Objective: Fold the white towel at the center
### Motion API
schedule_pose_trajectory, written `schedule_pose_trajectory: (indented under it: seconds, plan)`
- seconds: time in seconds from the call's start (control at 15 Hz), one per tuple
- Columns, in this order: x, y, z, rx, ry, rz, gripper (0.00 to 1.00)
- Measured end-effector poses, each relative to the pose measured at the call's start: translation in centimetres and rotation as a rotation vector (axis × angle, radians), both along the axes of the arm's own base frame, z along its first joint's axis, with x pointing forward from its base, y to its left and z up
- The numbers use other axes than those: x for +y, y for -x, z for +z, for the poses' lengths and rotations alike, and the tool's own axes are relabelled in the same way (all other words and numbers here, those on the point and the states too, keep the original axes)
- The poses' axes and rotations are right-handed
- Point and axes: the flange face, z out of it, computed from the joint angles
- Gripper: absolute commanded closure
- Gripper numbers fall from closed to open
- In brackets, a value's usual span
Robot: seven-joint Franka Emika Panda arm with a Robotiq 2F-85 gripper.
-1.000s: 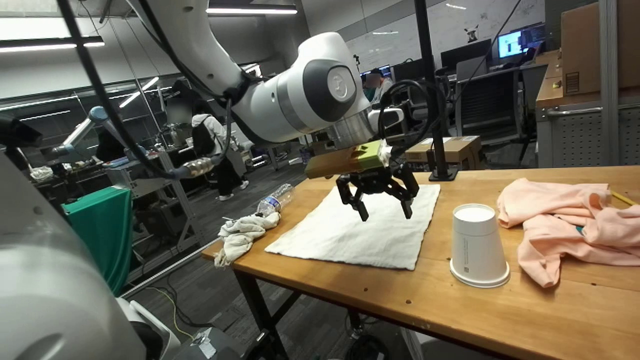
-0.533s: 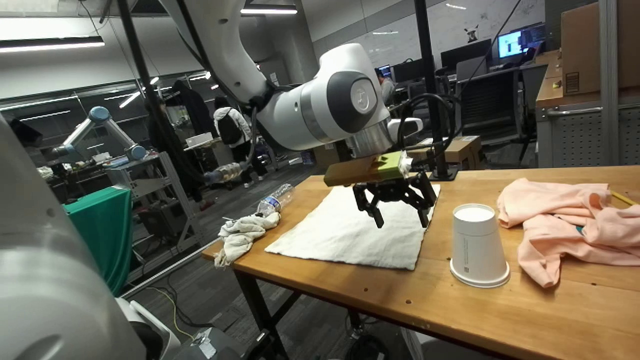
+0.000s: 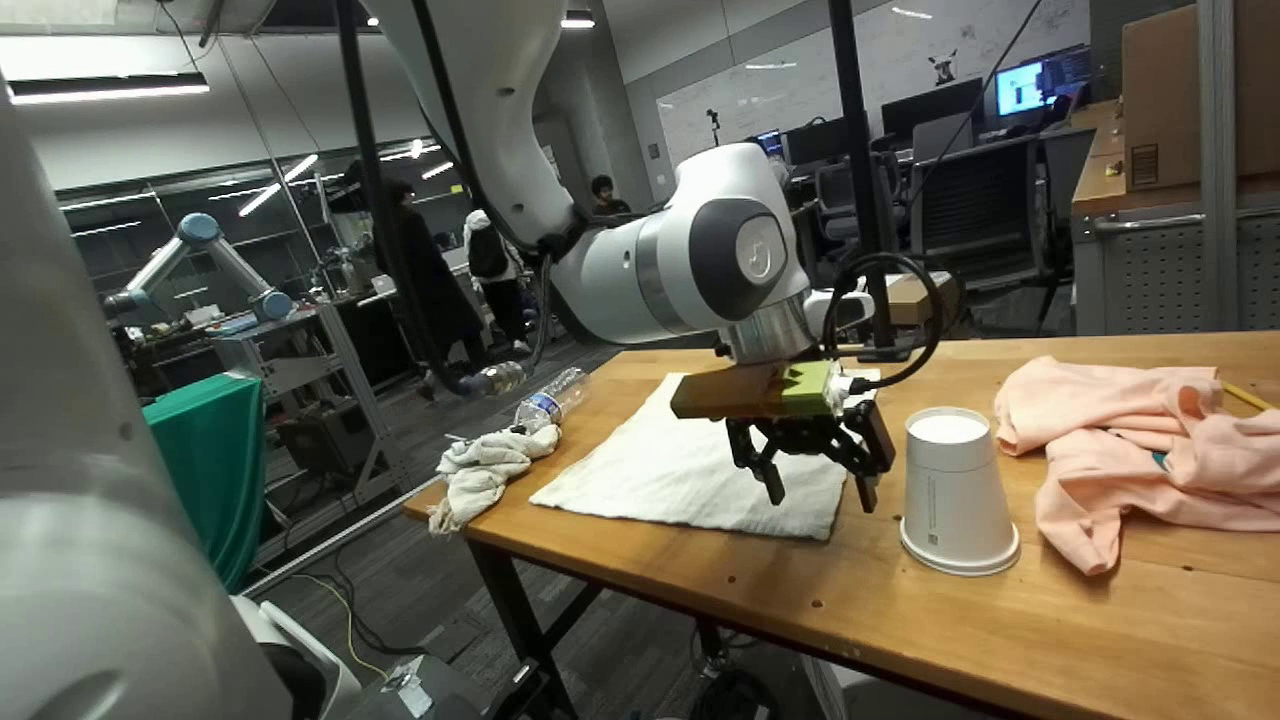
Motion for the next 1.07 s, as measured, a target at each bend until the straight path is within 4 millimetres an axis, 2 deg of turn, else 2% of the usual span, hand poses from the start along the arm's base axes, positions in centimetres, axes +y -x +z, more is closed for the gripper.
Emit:
schedule_pose_trajectory:
  seconds: [0.67, 0.73, 0.8, 1.07]
  plan:
    - [-0.2, 0.0, -2.4, 0.089, 0.006, -0.002, 0.0]
    - [-0.1, -0.1, -2.5, 0.098, 0.008, 0.0, 0.25]
    - [-0.1, -0.3, -2.5, 0.106, 0.011, 0.002, 0.25]
    - [0.1, -0.7, -2.4, 0.129, 0.017, 0.006, 0.58]
